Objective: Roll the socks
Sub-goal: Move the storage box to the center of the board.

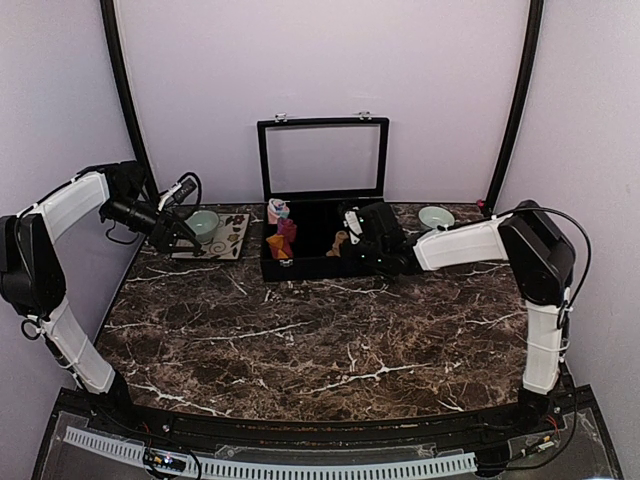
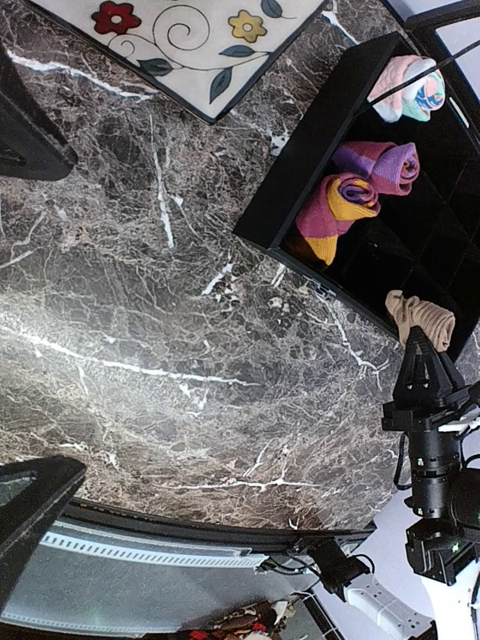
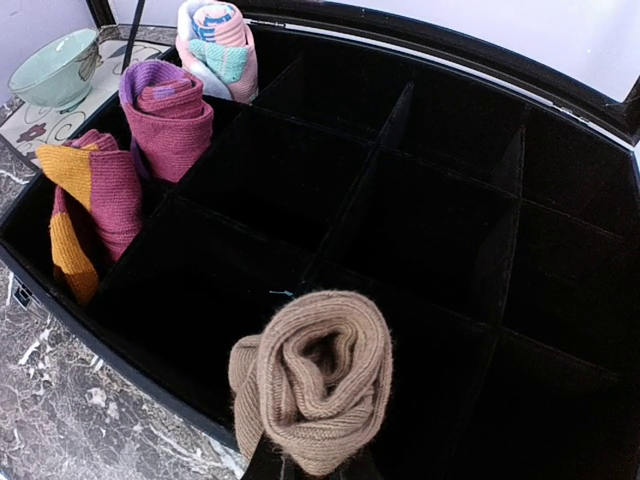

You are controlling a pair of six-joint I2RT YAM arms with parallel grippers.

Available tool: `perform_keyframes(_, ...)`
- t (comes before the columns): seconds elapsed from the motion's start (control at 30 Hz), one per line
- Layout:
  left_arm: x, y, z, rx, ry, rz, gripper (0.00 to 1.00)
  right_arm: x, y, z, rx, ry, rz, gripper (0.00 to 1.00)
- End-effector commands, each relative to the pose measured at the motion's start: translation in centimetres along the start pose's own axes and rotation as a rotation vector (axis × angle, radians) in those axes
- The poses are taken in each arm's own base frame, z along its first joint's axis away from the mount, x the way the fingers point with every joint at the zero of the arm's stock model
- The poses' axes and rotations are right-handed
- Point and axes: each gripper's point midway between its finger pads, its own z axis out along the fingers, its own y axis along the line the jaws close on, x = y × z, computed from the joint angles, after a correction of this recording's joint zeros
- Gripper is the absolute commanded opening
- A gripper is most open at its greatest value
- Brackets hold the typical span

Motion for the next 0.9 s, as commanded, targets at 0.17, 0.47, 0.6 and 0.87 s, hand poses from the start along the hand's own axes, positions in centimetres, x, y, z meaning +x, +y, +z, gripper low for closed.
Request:
perform_keyframes(0.17,-1.3,-0.9,-1.2,-0.007,-0.039,0.016,0.99,6.7,2.3,-1.9,-0.033,0.189,-0.013,0.0)
perform_keyframes(0.47,-1.1,-1.1,-1.2,-0.007,-0.033,0.009,0.99,9.5,4.8,-3.5,-0.067,0.217,0.011,0.0)
perform_keyframes(0.6,-1.0,-1.3,-1.3,-0.006,-0.03,0.009,0.99,8.7,6.6,-4.4,-0.093,0.193,0.003,0.0)
perform_keyframes(0.87,-0.6,-1.5,-1.4,-0.01,-0.02,0.006,0.99,-3.9,5.1,-4.8,-0.039,-0.039,-0.009,0.0)
